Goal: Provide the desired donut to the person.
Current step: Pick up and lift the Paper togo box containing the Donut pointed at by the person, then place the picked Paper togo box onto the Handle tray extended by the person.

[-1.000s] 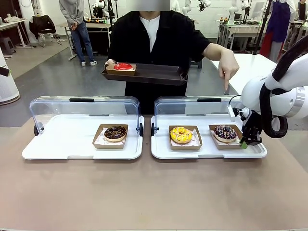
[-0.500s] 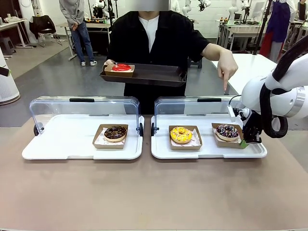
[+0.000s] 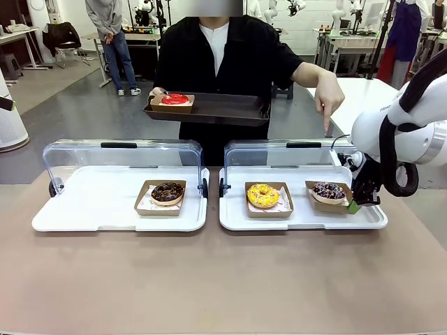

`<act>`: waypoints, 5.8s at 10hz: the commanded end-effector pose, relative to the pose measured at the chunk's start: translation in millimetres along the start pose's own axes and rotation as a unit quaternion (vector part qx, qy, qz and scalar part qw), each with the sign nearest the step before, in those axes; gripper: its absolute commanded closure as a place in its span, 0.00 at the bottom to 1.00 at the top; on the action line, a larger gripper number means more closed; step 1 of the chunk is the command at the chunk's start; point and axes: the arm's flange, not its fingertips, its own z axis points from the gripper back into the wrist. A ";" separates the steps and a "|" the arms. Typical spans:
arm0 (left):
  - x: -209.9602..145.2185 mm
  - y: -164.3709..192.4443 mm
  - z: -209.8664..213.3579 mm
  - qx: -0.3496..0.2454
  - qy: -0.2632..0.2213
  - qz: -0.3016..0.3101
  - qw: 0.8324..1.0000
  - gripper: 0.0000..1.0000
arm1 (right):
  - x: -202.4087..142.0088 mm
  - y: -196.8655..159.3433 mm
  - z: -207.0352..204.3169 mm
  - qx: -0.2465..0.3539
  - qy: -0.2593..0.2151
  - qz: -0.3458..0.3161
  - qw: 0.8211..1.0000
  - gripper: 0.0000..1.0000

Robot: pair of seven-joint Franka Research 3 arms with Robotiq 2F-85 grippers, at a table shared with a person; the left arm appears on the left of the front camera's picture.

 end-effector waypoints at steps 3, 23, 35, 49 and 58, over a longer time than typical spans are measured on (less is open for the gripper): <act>0.8 -0.2 1.0 0.003 -0.002 0.000 1.000 0.00 | 39.2 43.7 82.3 0.027 0.048 0.037 0.998 1.00; 0.8 -0.2 1.0 0.003 -0.002 0.000 1.000 0.00 | 124.8 107.3 311.9 -0.053 0.053 0.067 0.995 1.00; 0.8 -0.2 1.0 0.003 -0.002 0.000 1.000 0.00 | 124.8 107.3 311.9 -0.053 0.053 0.067 0.995 1.00; 0.8 -0.2 1.0 0.003 -0.002 0.000 1.000 0.00 | 285.5 51.4 255.4 -0.072 0.037 0.057 0.995 0.99; 0.8 -0.2 1.0 0.003 -0.002 0.000 1.000 0.00 | 269.9 21.0 208.4 -0.009 0.042 0.068 0.997 0.99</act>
